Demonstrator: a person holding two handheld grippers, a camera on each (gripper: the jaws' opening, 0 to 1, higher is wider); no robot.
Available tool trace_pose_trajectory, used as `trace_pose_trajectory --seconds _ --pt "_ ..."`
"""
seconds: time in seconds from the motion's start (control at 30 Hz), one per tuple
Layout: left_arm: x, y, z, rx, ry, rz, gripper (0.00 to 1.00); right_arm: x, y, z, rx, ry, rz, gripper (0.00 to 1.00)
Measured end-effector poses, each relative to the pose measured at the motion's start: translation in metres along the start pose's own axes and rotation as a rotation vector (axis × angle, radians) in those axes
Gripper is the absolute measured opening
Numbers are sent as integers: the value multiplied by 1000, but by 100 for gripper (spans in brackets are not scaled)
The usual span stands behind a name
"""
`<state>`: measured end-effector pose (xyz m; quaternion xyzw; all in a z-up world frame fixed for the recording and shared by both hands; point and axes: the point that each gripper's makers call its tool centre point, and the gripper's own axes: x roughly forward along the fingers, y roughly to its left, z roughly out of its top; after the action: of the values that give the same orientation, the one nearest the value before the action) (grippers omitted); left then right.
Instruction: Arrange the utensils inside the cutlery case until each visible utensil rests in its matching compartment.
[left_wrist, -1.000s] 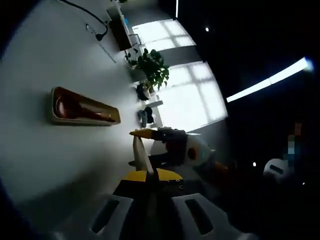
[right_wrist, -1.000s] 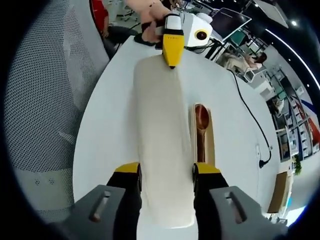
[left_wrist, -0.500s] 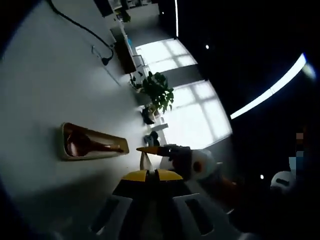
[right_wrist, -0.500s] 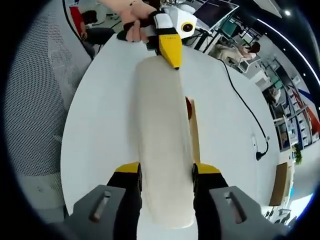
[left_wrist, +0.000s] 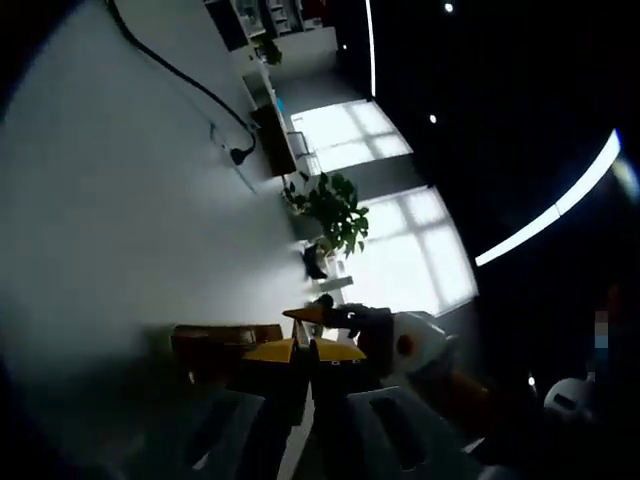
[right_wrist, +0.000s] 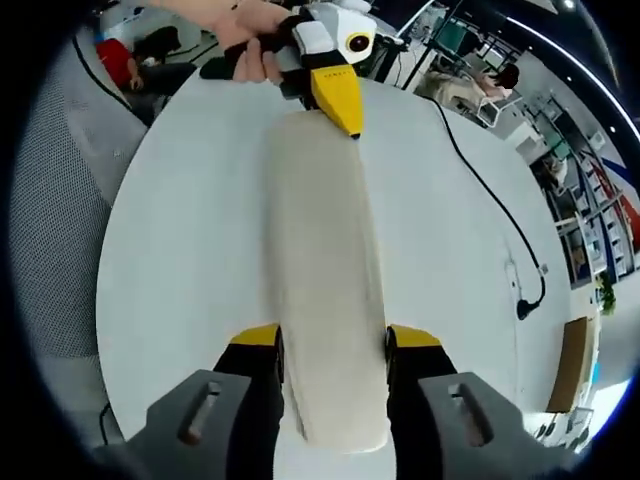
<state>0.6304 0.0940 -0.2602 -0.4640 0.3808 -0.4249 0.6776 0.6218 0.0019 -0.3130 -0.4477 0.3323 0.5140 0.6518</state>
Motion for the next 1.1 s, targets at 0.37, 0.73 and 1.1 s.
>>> trace_pose_trajectory --seconds 0.37,0.73,1.1 --pt "3 30 6 -47 -1 51 6 15 1 -5 74 54 125 39" --pt "-8 49 9 -22 -21 124 16 26 7 -13 140 67 219 38" --pt "-26 64 12 72 -40 244 21 31 12 -20 117 114 261 38"
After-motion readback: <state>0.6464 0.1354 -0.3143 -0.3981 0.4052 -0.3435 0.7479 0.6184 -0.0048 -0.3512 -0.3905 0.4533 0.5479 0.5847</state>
